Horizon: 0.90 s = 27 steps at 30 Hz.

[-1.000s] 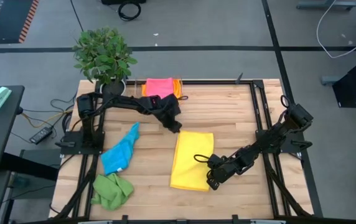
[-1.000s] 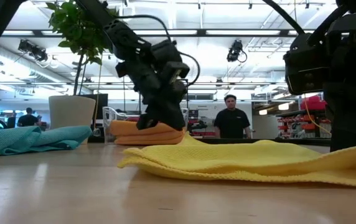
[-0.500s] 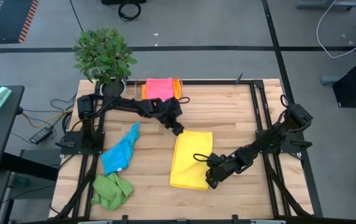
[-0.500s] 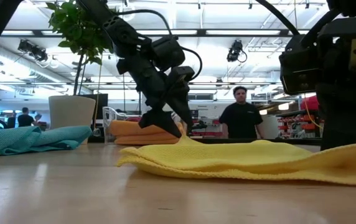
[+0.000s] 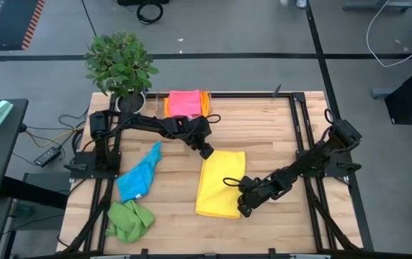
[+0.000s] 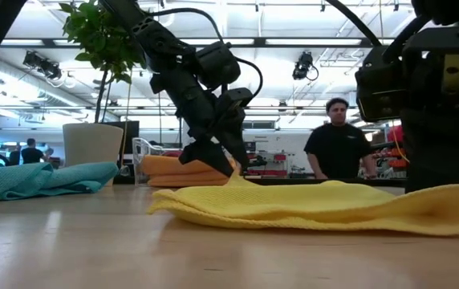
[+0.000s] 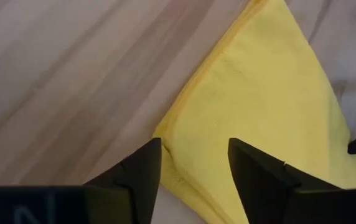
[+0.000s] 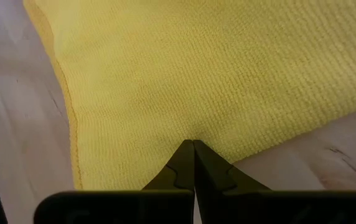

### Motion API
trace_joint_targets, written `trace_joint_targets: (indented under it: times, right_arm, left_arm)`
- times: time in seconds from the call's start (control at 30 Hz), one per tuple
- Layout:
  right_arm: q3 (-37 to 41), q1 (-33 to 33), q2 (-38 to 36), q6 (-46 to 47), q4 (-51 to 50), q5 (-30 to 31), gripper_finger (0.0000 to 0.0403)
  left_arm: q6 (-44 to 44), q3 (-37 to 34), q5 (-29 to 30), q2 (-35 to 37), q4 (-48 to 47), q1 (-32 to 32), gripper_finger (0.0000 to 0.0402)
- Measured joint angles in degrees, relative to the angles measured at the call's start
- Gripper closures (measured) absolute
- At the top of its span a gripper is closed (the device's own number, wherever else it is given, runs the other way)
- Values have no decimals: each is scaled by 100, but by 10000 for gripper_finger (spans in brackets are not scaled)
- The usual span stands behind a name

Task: Fold microfiber towels
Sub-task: Fold the yellow microfiber cloth

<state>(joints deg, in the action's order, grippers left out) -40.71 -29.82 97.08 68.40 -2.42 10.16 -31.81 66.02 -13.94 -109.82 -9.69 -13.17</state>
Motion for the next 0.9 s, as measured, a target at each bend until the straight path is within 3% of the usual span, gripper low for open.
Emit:
trace_joint_targets:
  times: [0.23,0.53,0.9]
  right_arm:
    - [0,46,0,-94,0,4,398]
    - [0,46,0,-99,-4,5,398]
    - [0,50,0,-165,-17,-119,398]
  left_arm:
    - [-9,0,46,0,-2,-15,256]
    - [66,-1,132,-310,-12,58,388]
    - [511,2,-104,157,-349,31,396]
